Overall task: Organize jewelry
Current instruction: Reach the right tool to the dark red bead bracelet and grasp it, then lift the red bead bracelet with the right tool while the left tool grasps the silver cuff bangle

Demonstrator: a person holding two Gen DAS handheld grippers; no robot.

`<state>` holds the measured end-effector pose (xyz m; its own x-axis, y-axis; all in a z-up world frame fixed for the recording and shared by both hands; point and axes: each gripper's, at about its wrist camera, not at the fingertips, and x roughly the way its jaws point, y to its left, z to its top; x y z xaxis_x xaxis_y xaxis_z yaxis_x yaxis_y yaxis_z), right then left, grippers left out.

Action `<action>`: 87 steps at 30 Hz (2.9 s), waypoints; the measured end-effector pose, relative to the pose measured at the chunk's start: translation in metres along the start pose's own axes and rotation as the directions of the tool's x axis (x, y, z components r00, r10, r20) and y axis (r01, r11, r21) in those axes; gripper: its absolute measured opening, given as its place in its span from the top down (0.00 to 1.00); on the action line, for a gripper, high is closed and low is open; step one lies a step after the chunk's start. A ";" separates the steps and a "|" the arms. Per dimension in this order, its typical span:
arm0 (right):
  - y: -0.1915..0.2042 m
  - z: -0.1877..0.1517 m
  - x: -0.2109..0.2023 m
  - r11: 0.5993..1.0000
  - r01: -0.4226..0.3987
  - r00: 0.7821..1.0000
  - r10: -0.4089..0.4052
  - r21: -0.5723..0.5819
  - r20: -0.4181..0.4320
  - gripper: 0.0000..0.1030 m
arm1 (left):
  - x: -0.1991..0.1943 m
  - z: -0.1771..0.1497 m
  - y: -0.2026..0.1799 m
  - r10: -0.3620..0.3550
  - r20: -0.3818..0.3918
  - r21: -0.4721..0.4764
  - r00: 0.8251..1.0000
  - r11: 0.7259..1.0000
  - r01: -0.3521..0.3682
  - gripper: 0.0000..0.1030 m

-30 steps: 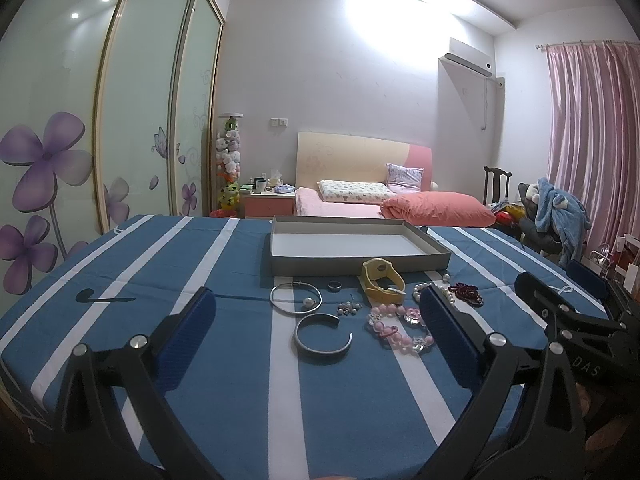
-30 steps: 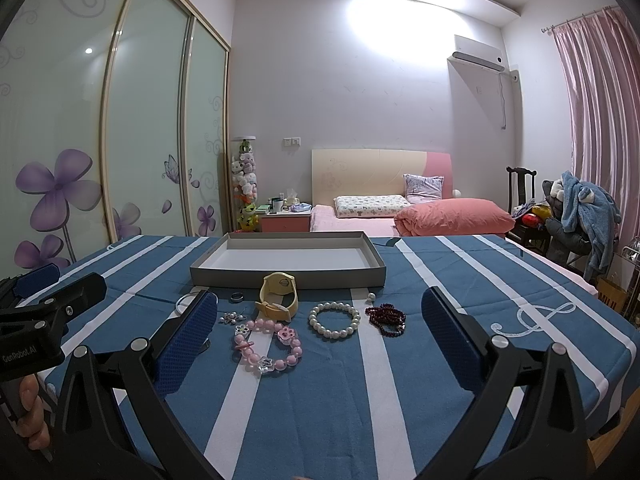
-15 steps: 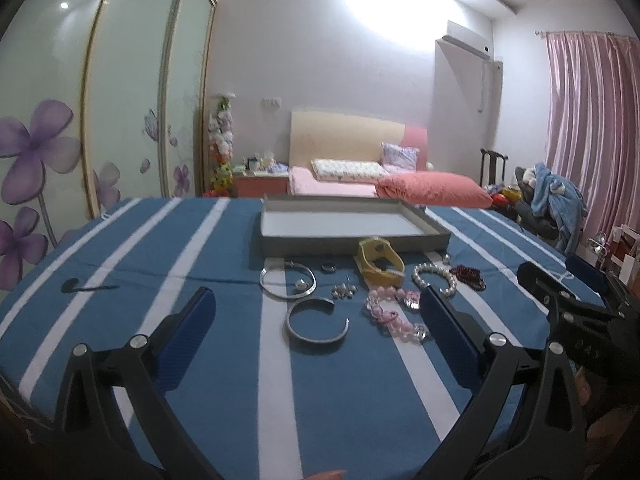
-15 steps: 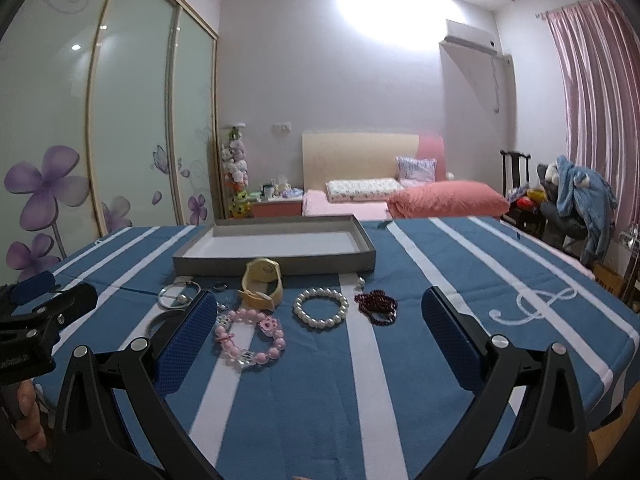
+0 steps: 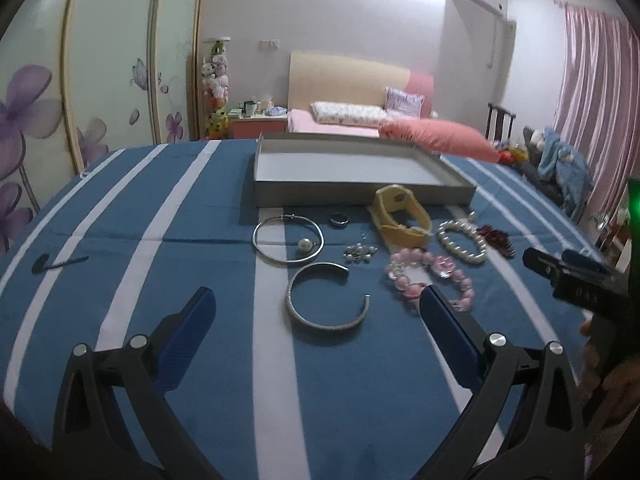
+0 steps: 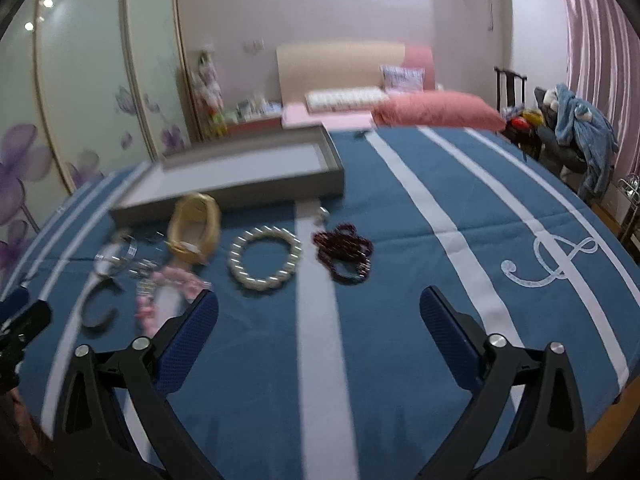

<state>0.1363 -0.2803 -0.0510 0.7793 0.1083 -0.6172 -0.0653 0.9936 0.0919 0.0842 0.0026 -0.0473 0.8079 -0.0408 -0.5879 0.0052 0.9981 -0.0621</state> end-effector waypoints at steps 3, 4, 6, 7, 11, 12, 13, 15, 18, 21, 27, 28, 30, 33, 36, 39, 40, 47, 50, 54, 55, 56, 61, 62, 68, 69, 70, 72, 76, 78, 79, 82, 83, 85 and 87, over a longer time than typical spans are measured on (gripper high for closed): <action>-0.008 0.008 0.023 1.000 0.005 0.996 -0.005 -0.002 -0.088 0.10 | 0.009 0.004 -0.001 0.004 -0.021 0.054 1.000 0.999 -0.003 0.04; -0.010 0.009 0.028 1.000 0.003 0.995 -0.003 -0.002 -0.104 0.10 | 0.013 0.006 -0.001 0.003 -0.029 0.068 1.000 0.998 -0.001 0.04; -0.013 0.011 0.041 1.000 0.011 0.988 -0.013 -0.008 -0.154 0.12 | 0.017 0.007 -0.001 -0.009 -0.044 0.084 0.999 0.996 0.013 0.04; -0.013 0.012 0.045 1.000 0.018 0.985 -0.019 -0.011 -0.170 0.14 | 0.020 0.007 0.000 -0.016 -0.052 0.085 0.999 0.996 0.020 0.04; -0.015 0.018 0.059 0.999 0.037 0.972 -0.040 -0.015 -0.233 0.20 | 0.033 0.008 0.000 -0.038 -0.091 0.073 0.995 0.996 0.045 0.04; -0.014 0.021 0.061 0.999 0.047 0.971 -0.051 -0.024 -0.235 0.21 | 0.036 0.008 0.001 -0.041 -0.097 0.070 0.994 0.996 0.048 0.04; -0.013 0.023 0.064 0.998 0.055 0.970 -0.061 -0.033 -0.237 0.21 | 0.038 0.008 0.001 -0.043 -0.103 0.068 0.994 0.996 0.050 0.04; -0.013 0.028 0.068 0.998 0.048 0.968 -0.056 -0.037 -0.244 0.23 | 0.041 0.008 0.002 -0.047 -0.113 0.069 0.993 0.996 0.055 0.04; -0.010 0.033 0.071 0.998 0.037 0.967 -0.048 -0.049 -0.250 0.27 | 0.044 0.008 0.003 -0.049 -0.128 0.072 0.991 0.996 0.058 0.04; -0.009 0.035 0.073 0.998 0.020 0.970 -0.034 -0.059 -0.241 0.41 | 0.046 0.009 0.003 -0.051 -0.141 0.074 0.989 0.995 0.062 0.04; -0.008 0.035 0.069 0.997 -0.043 0.975 0.026 -0.070 -0.222 0.87 | 0.052 0.010 0.005 -0.057 -0.175 0.088 0.983 0.993 0.073 0.04; -0.009 0.035 0.068 0.997 -0.047 0.975 0.032 -0.065 -0.220 0.87 | 0.053 0.010 0.005 -0.058 -0.181 0.091 0.982 0.993 0.075 0.04; -0.011 0.032 0.064 0.997 -0.061 0.975 0.049 -0.051 -0.215 0.87 | 0.055 0.010 0.004 -0.063 -0.194 0.102 0.979 0.991 0.084 0.04; -0.013 0.030 0.060 0.996 -0.078 0.974 0.069 -0.034 -0.214 0.88 | 0.059 0.011 0.001 -0.065 -0.207 0.128 0.976 0.987 0.093 0.04; -0.015 0.032 0.062 0.996 -0.083 0.974 0.076 -0.025 -0.215 0.91 | 0.065 0.011 -0.006 -0.059 -0.222 0.158 0.973 0.983 0.095 0.04; -0.016 0.033 0.063 0.996 -0.089 0.973 0.084 -0.013 -0.215 0.91 | 0.074 0.011 -0.010 -0.050 -0.249 0.177 0.967 0.979 0.097 0.13; -0.017 0.034 0.063 0.996 -0.091 0.973 0.087 -0.011 -0.216 0.91 | 0.079 0.011 -0.010 -0.045 -0.271 0.173 0.962 0.980 0.094 0.15; -0.019 0.037 0.065 0.995 -0.100 0.972 0.098 0.003 -0.212 0.91 | 0.087 0.018 -0.004 -0.056 -0.290 0.126 0.955 0.987 0.096 0.32; -0.019 0.037 0.065 0.994 -0.106 0.972 0.105 0.005 -0.209 0.91 | 0.087 0.020 -0.003 -0.055 -0.283 0.122 0.957 0.988 0.093 0.39; -0.018 0.037 0.062 0.994 -0.113 0.974 0.111 0.001 -0.196 0.91 | 0.088 0.020 -0.002 -0.060 -0.283 0.117 0.957 0.988 0.097 0.39; -0.017 0.036 0.061 0.993 -0.116 0.975 0.114 0.000 -0.192 0.91 | 0.087 0.020 -0.002 -0.063 -0.282 0.113 0.957 0.989 0.099 0.39; -0.016 0.036 0.060 0.993 -0.119 0.976 0.116 -0.003 -0.185 0.91 | 0.087 0.021 -0.002 -0.067 -0.281 0.110 0.957 0.989 0.101 0.39; -0.012 0.038 0.052 0.990 -0.137 0.980 0.134 -0.013 -0.147 0.91 | 0.084 0.020 0.001 -0.083 -0.272 0.097 0.959 0.989 0.113 0.39; -0.011 0.040 0.049 0.990 -0.143 0.981 0.140 -0.015 -0.131 0.91 | 0.083 0.021 0.001 -0.085 -0.265 0.095 0.961 0.989 0.113 0.39; -0.008 0.055 0.030 0.988 -0.151 0.988 0.150 -0.028 -0.040 0.91 | 0.070 0.030 0.004 -0.095 -0.197 0.081 0.976 0.990 0.113 0.39; -0.007 0.056 0.027 0.988 -0.152 0.988 0.151 -0.030 -0.028 0.91 | 0.068 0.032 0.005 -0.097 -0.178 0.078 0.979 0.991 0.112 0.39; -0.007 0.058 0.024 0.988 -0.153 0.988 0.152 -0.032 -0.015 0.91 | 0.065 0.035 0.005 -0.099 -0.160 0.073 0.982 0.991 0.111 0.39; -0.006 0.063 0.017 0.987 -0.160 0.987 0.160 -0.033 0.014 0.91 | 0.060 0.040 0.007 -0.101 -0.134 0.064 0.986 0.992 0.110 0.39; -0.005 0.070 0.005 0.983 -0.178 0.981 0.180 -0.039 0.068 0.91 | 0.054 0.050 0.009 -0.104 -0.086 0.044 0.991 0.993 0.108 0.39; -0.003 0.074 -0.002 0.982 -0.186 0.977 0.189 -0.040 0.095 0.91 | 0.050 0.055 0.009 -0.107 -0.065 0.032 0.992 0.993 0.110 0.39; -0.002 0.076 -0.004 0.981 -0.192 0.975 0.195 -0.041 0.108 0.91 | 0.048 0.058 0.009 -0.109 -0.054 0.029 0.993 0.993 0.111 0.39; -0.001 0.084 -0.014 0.978 -0.204 0.966 0.208 -0.042 0.152 0.91 | 0.043 0.066 0.009 -0.109 -0.015 0.015 0.994 0.994 0.109 0.39; -0.001 0.086 -0.017 0.978 -0.206 0.964 0.210 -0.041 0.164 0.91 | 0.041 0.069 0.009 -0.107 0.001 0.005 0.994 0.994 0.107 0.39; 0.000 0.090 -0.023 0.976 -0.215 0.955 0.219 -0.039 0.199 0.91 | 0.037 0.073 0.011 -0.107 0.024 -0.011 0.994 0.994 0.107 0.39; 0.000 0.094 -0.029 0.974 -0.226 0.945 0.228 -0.035 0.235 0.91 | 0.034 0.076 0.012 -0.103 0.052 -0.031 0.993 0.994 0.105 0.39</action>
<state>0.1721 -0.2865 0.0405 0.8679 0.3211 -0.3790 -0.2615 0.9440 0.2011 0.1568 0.0168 -0.0065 0.8324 -0.1412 -0.5359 0.0719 0.9863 -0.1482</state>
